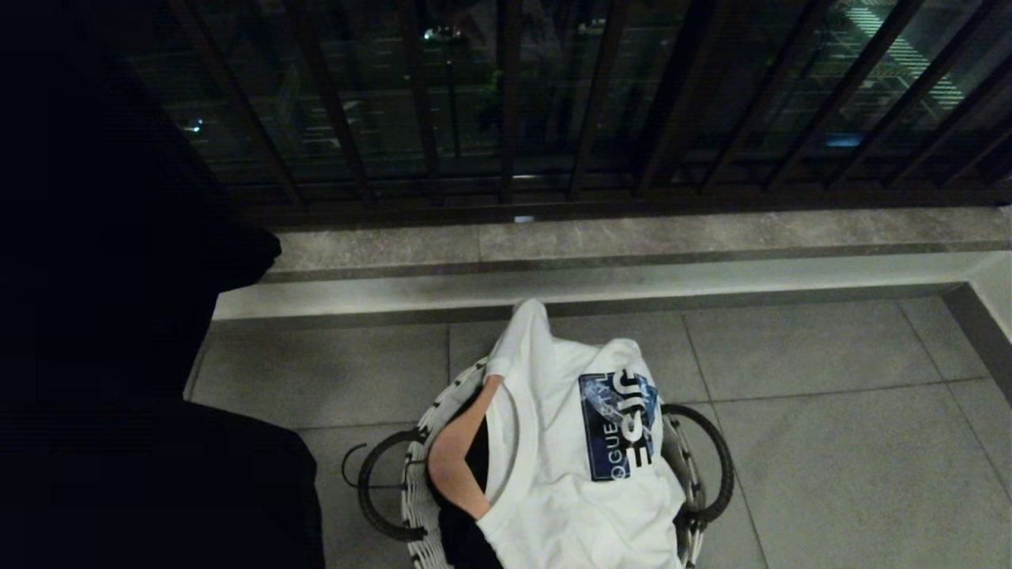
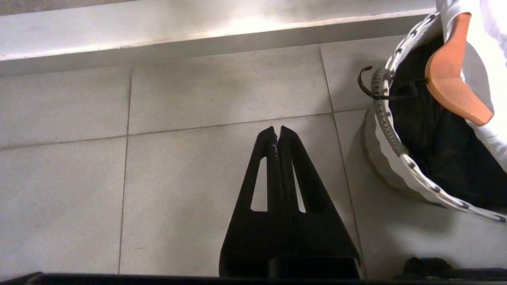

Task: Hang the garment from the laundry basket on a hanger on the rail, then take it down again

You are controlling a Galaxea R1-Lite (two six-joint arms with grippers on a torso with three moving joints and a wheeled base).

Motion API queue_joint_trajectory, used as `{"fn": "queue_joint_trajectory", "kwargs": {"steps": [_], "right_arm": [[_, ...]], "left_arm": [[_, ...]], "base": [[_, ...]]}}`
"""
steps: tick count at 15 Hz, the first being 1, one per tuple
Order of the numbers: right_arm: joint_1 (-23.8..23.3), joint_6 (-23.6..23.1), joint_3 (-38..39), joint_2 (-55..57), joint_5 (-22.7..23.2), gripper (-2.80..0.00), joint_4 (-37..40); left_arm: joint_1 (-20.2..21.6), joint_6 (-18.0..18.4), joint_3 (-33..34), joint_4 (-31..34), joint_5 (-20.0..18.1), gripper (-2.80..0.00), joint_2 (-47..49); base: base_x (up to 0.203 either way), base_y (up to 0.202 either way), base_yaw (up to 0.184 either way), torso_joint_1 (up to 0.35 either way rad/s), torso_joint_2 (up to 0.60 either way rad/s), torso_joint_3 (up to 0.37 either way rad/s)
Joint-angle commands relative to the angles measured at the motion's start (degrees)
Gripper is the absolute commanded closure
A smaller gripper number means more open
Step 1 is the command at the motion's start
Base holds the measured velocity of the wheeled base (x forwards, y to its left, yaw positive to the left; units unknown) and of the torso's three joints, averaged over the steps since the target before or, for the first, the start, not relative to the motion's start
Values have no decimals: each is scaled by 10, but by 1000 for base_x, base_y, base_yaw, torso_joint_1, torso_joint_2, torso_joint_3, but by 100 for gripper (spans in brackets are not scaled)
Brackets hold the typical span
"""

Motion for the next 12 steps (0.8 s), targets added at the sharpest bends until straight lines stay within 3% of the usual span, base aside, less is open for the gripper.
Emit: {"fn": "queue_joint_trajectory", "kwargs": {"steps": [1,3,7,9,12], "right_arm": [[0,0,-1,10,0,0,1],[0,-7,-8,24,2,0,2],[1,-1,-103,133,36,0,5],[2,0,-149,222,84,0,5],[2,-9,-206,368,195,0,6]], "left_arm": [[0,0,2,0,0,0,-1],[0,0,2,0,0,0,-1],[0,0,2,0,-1,0,-1],[0,0,2,0,-1,0,-1],[0,0,2,0,0,0,-1]], "base": [[0,0,0,0,0,0],[0,0,0,0,0,0],[0,0,0,0,0,0],[0,0,0,0,0,0],[0,0,0,0,0,0]]}}
